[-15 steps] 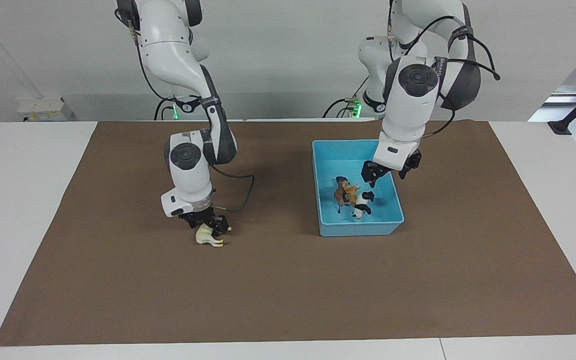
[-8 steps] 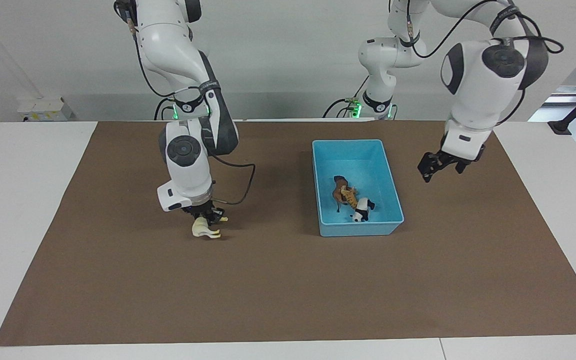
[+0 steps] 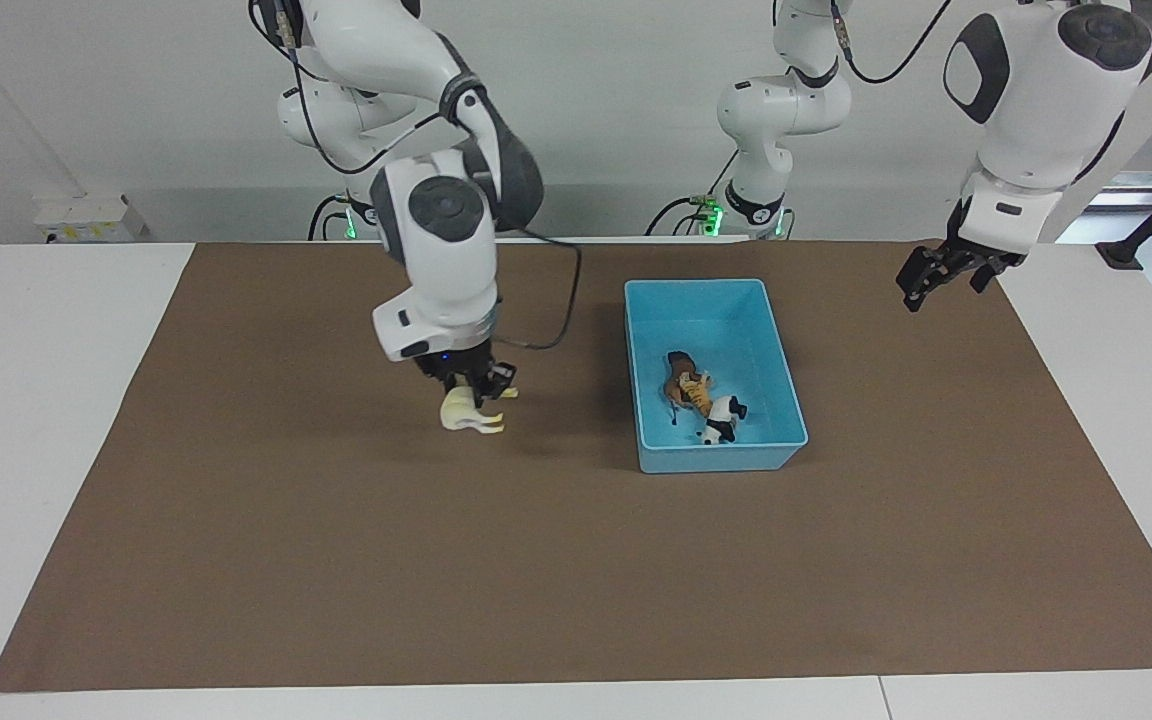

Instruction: Put all toys into storage box

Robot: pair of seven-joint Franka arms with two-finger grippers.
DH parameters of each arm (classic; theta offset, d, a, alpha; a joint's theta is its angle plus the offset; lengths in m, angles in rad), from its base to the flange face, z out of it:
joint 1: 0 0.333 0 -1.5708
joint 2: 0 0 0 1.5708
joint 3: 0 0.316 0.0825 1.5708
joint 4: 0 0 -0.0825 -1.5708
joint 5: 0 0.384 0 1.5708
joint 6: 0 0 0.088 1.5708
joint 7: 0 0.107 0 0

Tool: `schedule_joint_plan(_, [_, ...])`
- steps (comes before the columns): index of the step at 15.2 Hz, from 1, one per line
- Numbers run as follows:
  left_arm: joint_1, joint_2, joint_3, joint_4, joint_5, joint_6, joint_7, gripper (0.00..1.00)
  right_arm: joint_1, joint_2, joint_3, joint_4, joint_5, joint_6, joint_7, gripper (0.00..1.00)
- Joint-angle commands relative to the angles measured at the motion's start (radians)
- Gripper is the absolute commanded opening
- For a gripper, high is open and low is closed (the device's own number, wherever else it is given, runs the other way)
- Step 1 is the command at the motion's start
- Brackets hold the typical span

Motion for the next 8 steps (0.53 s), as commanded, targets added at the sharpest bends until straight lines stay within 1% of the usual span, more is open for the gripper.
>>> schedule_joint_plan(1, [0.007,-0.055,0.004,-0.066,-0.025,-0.019,0.056,1.0,0.091,0.131,-0.007,0.095,0.03,0.085,0.026,0.0])
schedule_joint_plan(2, [0.009,-0.066,0.004,-0.083,-0.031,-0.006,0.056,1.0,0.118,0.156,-0.01,0.093,0.028,0.119,0.028,0.0])
schedule_joint_plan(4, [0.012,-0.054,0.004,-0.064,-0.034,0.043,0.057,1.0,0.143,0.179,-0.008,0.087,0.016,0.179,0.059,0.0])
schedule_joint_plan(5, [0.012,-0.05,0.004,-0.051,-0.048,0.047,0.057,1.0,0.157,0.177,-0.008,0.084,0.013,0.2,0.131,0.89])
schedule_joint_plan(6, [0.012,-0.048,0.004,-0.051,-0.048,0.045,0.057,1.0,0.16,0.177,-0.007,0.085,0.01,0.191,0.191,1.0])
schedule_joint_plan(8, [0.012,-0.048,0.004,-0.051,-0.049,0.047,0.056,1.0,0.162,0.176,-0.008,0.087,0.011,0.173,0.282,1.0])
